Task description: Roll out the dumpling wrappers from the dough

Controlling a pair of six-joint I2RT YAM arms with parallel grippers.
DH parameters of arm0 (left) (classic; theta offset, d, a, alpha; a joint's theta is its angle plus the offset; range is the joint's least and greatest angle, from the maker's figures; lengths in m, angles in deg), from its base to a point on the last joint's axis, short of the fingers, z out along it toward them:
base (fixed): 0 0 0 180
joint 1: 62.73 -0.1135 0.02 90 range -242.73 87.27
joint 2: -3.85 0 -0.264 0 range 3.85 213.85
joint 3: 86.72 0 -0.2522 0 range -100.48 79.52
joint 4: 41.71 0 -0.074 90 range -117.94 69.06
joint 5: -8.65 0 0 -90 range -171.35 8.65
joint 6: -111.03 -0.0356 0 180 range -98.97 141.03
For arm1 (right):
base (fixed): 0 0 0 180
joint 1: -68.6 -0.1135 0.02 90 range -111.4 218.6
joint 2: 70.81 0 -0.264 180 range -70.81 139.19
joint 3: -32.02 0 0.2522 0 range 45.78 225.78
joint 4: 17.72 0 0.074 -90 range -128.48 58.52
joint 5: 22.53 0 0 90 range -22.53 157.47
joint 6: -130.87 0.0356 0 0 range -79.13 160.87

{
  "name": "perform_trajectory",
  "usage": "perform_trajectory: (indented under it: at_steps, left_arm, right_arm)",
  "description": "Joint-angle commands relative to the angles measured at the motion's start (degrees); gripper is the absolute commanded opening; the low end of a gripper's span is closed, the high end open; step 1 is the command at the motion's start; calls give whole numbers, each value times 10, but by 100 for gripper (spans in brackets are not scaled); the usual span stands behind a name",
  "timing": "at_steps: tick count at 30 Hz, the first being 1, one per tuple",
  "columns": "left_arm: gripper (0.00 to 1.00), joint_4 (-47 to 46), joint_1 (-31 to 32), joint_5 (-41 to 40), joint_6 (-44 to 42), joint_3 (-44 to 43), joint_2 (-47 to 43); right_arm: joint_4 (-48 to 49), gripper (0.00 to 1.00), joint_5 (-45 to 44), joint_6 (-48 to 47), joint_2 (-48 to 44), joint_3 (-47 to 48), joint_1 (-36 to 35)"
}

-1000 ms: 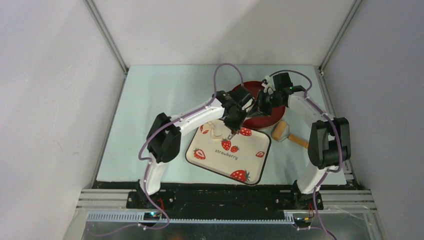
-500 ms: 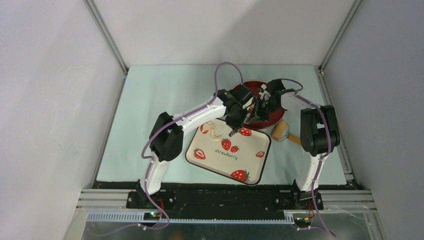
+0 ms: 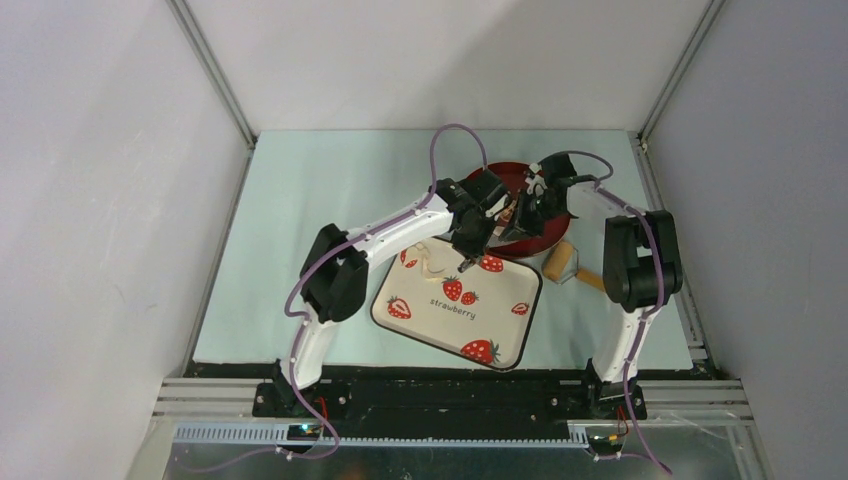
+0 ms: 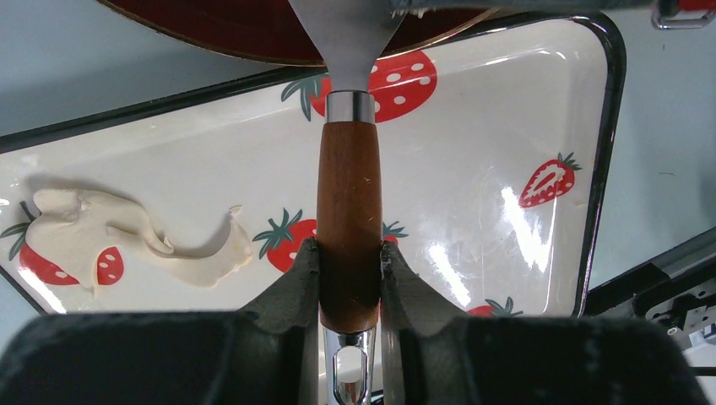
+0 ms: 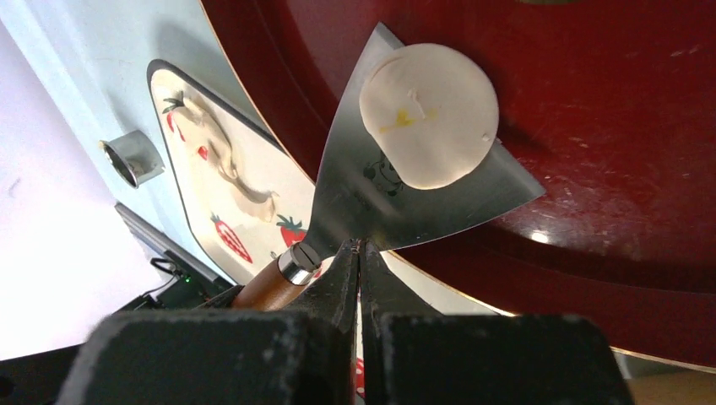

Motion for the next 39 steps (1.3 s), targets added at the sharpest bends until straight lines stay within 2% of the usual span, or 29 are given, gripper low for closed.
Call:
perform_trajectory:
  at_steps: [1,14,27,39]
  left_arm:
    - [0,-19,-1,-9,-3,-31,2]
    - [0,-19,-1,-7,-6,-28,5]
    - [0,-16,-4,-14,-8,-24,-10]
    - [0,-3,-5,-15,-18,-20,-25]
  right_arm:
    - [-9,0,-26,-26,0,45,1]
    - [-21,0,-69,-37,60,80,-27]
    - [-46,0,-166,-49,83,109,-45]
    - [-58,0,-186,-45,93,123,-49]
